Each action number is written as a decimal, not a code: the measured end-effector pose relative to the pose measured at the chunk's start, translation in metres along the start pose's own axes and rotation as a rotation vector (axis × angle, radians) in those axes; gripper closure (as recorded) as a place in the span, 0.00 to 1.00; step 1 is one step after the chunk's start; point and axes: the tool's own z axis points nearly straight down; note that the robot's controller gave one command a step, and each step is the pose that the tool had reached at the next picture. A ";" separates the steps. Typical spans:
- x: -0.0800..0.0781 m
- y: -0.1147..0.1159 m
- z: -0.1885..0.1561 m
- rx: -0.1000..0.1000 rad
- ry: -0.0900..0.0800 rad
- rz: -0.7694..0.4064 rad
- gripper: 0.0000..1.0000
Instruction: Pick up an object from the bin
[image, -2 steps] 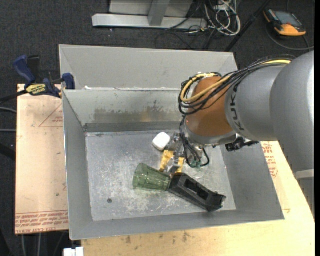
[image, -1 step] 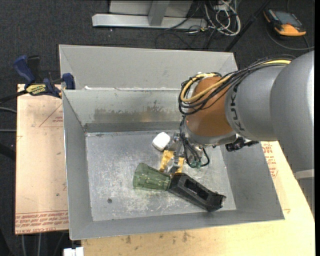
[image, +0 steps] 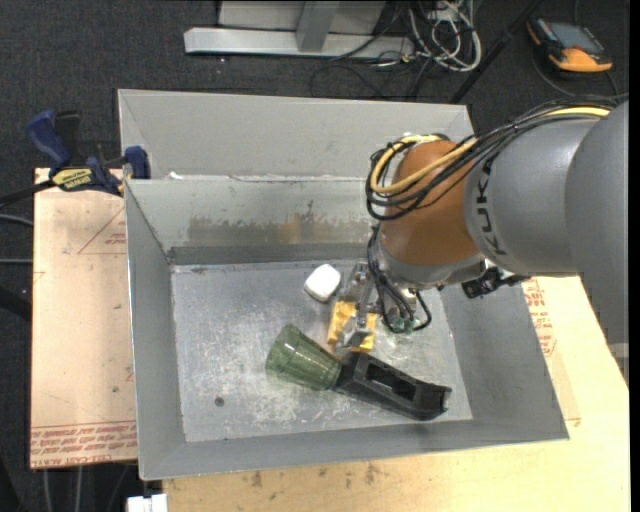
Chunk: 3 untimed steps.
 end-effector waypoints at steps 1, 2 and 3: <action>-0.004 -0.006 -0.043 0.000 -0.001 -0.023 1.00; -0.004 -0.007 -0.068 -0.001 -0.005 -0.023 1.00; 0.006 0.001 -0.099 0.001 0.002 -0.019 1.00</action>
Offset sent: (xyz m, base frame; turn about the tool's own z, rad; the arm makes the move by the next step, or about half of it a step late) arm -0.0038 -0.0064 0.0346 -0.0103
